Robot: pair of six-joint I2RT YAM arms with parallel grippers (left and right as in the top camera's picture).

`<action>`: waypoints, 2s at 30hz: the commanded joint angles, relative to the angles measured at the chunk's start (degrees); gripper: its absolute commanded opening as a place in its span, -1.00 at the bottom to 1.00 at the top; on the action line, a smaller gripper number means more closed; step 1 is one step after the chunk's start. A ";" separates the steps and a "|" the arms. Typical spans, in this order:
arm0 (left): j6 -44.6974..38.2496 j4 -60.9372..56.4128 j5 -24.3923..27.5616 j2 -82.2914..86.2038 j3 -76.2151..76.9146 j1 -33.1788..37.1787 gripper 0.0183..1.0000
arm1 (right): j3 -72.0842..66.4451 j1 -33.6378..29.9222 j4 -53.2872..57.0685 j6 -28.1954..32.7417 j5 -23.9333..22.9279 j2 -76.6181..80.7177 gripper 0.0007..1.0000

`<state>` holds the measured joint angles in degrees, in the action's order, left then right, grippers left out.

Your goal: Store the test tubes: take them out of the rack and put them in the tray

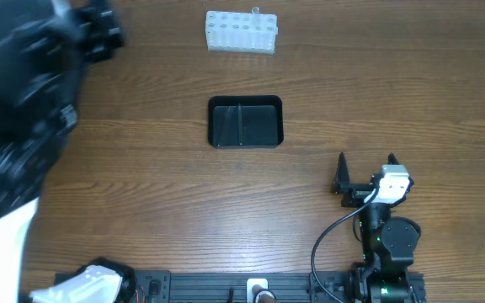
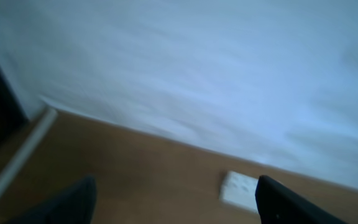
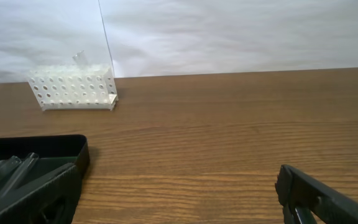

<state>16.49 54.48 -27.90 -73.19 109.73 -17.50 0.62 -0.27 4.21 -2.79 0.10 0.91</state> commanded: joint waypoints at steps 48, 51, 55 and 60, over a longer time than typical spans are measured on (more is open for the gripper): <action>-17.75 -52.26 31.54 72.52 -105.15 18.40 1.00 | -0.31 0.31 0.09 -0.11 -0.15 -0.35 0.98; -17.75 -52.26 31.54 72.52 -105.15 18.40 1.00 | -0.31 0.31 0.11 -0.11 -0.15 -0.31 0.98; -17.75 -52.26 31.54 72.52 -105.15 18.40 1.00 | -0.31 0.28 -3.19 -0.13 -1.99 0.94 0.99; -17.75 -52.26 31.54 72.52 -105.15 18.40 1.00 | 1.16 0.24 -16.06 2.97 -2.12 11.15 0.98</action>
<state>-0.45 2.37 2.87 -1.30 4.91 0.56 0.64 -0.27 -8.58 -2.04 -1.04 6.66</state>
